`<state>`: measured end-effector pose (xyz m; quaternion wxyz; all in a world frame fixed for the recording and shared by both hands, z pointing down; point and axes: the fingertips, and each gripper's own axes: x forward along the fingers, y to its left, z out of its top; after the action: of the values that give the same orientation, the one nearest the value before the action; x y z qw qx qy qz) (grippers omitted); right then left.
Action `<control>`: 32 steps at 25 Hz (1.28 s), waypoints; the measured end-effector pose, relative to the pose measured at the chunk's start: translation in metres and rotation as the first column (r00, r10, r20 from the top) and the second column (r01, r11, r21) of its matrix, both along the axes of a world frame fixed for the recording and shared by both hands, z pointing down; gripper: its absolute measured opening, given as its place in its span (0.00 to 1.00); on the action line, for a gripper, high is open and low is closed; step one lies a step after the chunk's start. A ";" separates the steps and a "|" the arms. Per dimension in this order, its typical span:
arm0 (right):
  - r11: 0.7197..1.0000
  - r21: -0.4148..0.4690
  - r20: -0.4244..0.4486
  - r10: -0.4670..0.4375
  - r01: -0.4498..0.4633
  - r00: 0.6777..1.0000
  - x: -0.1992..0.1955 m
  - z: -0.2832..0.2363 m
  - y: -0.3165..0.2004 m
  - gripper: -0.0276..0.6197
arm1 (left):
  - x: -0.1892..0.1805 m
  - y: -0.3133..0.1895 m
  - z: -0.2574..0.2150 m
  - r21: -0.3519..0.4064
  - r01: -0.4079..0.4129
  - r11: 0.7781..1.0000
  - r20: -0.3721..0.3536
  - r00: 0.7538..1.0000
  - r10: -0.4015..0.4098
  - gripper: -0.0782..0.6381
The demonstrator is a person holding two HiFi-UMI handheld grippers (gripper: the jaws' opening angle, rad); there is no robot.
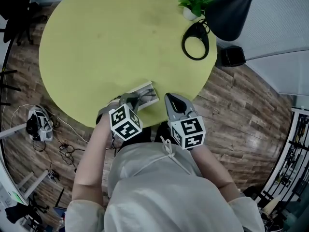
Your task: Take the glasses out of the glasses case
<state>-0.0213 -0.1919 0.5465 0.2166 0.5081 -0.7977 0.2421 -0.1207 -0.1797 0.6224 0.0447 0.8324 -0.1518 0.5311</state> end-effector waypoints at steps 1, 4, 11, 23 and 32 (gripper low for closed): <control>1.000 0.004 0.000 -0.001 0.001 1.000 -0.001 -0.002 0.000 0.04 | -0.001 0.000 -0.003 0.012 0.003 1.000 -0.007 1.000 -0.003 0.13; 1.000 0.018 -0.003 -0.006 0.006 1.000 -0.002 -0.008 0.000 0.04 | -0.001 -0.002 -0.017 0.035 0.025 0.999 -0.048 0.999 -0.024 0.13; 0.998 0.062 -0.002 -0.020 0.020 1.000 -0.007 -0.026 0.000 0.04 | -0.002 -0.005 -0.050 0.094 0.113 0.989 -0.149 0.984 -0.098 0.13; 0.981 0.170 0.015 -0.097 0.093 0.995 -0.043 -0.072 -0.013 0.04 | -0.047 -0.033 -0.151 0.156 0.505 0.849 -0.518 0.774 -0.365 0.13; 0.960 0.222 0.025 -0.178 0.169 0.984 -0.077 -0.096 -0.016 0.04 | -0.100 -0.029 -0.204 0.134 0.748 0.650 -0.696 0.538 -0.475 0.13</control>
<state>-0.0985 -0.2078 0.4508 0.1620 0.4514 -0.8655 0.1442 -0.2206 -0.2085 0.4183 0.0997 0.8323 -0.5276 0.1378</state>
